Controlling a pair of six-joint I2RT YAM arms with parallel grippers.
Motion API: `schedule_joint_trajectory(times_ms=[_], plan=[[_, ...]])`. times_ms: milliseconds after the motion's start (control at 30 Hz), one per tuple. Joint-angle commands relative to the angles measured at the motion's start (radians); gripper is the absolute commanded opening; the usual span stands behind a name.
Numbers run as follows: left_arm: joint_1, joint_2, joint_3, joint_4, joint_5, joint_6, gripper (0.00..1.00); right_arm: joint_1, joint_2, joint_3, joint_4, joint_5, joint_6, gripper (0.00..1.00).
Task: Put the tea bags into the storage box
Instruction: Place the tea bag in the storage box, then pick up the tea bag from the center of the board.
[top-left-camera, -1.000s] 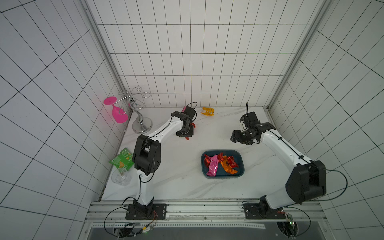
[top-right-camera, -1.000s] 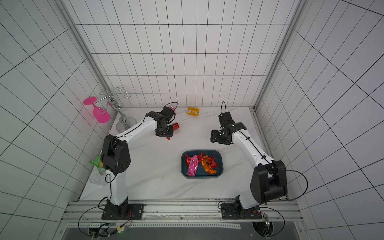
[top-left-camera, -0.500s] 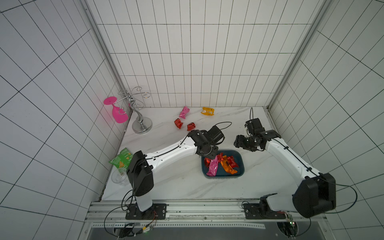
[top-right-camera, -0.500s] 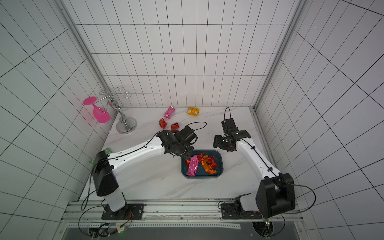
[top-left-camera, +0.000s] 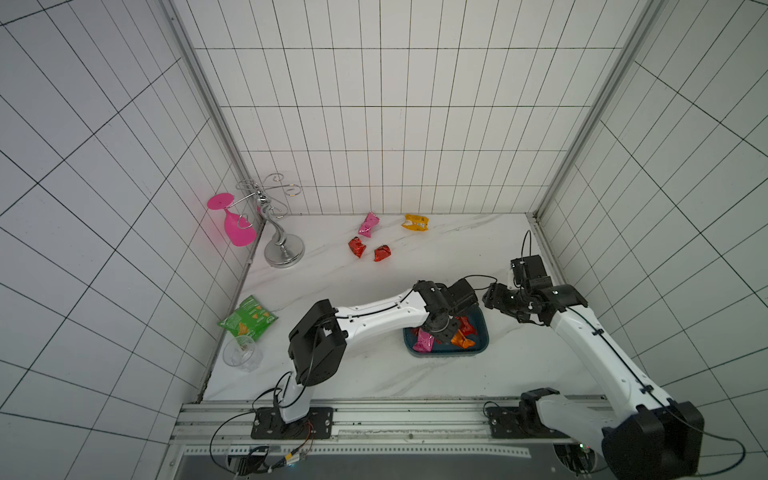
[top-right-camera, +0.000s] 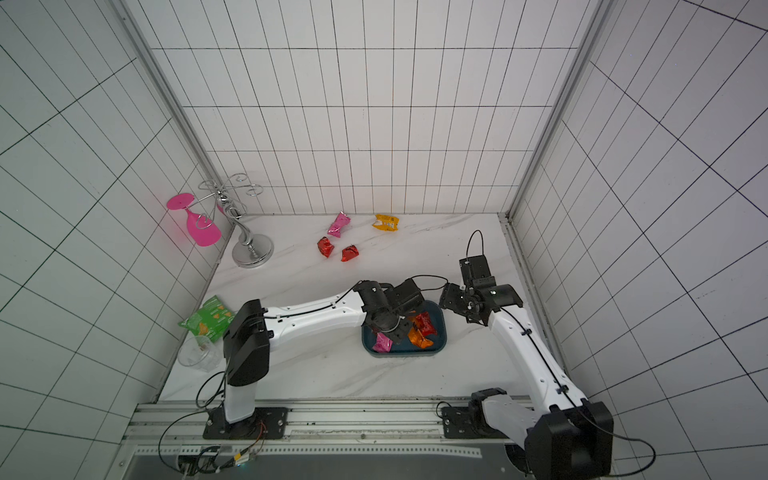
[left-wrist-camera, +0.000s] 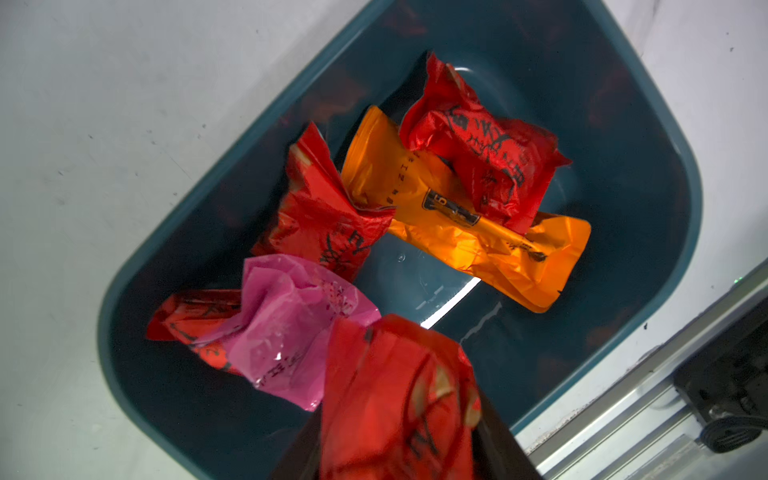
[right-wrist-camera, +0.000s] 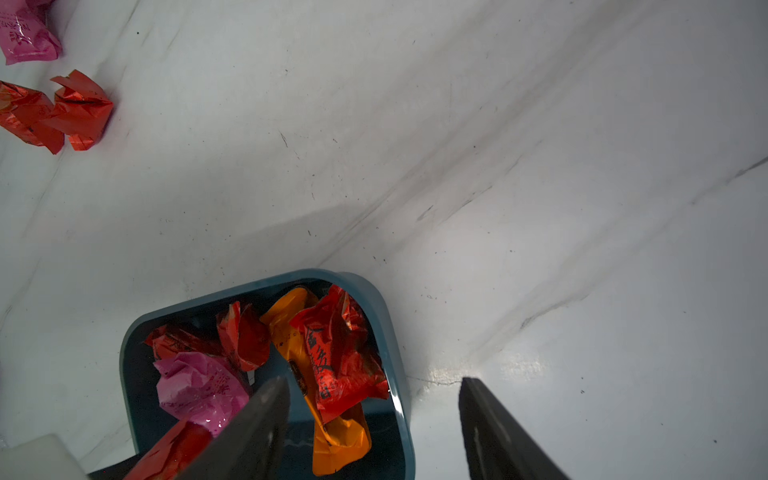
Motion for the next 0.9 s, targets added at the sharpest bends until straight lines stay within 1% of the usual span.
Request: schedule_joint_trajectory(times_ms=[0, 67, 133, 233, 333, 433, 567, 700, 800, 867], plan=[[-0.005, 0.011, 0.039, 0.021, 0.012, 0.002, 0.60, -0.011, -0.018, -0.021, -0.045, 0.028, 0.006, 0.69], [-0.004, 0.007, 0.056, 0.012, 0.009, -0.010, 0.68, -0.012, -0.014, -0.004, -0.059, 0.032, -0.004, 0.69], [0.007, -0.014, 0.068, 0.011, 0.006, -0.022, 0.73, -0.012, -0.006, 0.019, -0.068, 0.041, -0.016, 0.69], [0.047, -0.066, 0.075, 0.002, 0.025, -0.045, 0.75, -0.012, 0.032, 0.066, -0.073, 0.044, -0.026, 0.69], [0.119, -0.141, 0.032, 0.011, 0.023, -0.093, 0.75, -0.009, 0.107, 0.122, -0.061, 0.005, -0.039, 0.69], [0.225, -0.238, -0.082, 0.058, 0.024, -0.169, 0.75, 0.008, 0.201, 0.188, -0.036, -0.038, -0.048, 0.69], [0.406, -0.352, -0.250, 0.115, 0.058, -0.261, 0.75, 0.072, 0.335, 0.304, 0.017, -0.077, -0.052, 0.69], [0.586, -0.419, -0.375, 0.172, 0.112, -0.279, 0.75, 0.134, 0.504, 0.442, 0.089, -0.120, -0.058, 0.69], [0.685, -0.427, -0.426, 0.195, 0.128, -0.264, 0.75, 0.150, 0.651, 0.563, 0.135, -0.177, -0.019, 0.69], [0.734, -0.418, -0.445, 0.200, 0.151, -0.253, 0.75, 0.159, 0.741, 0.642, 0.173, -0.206, 0.014, 0.69]])
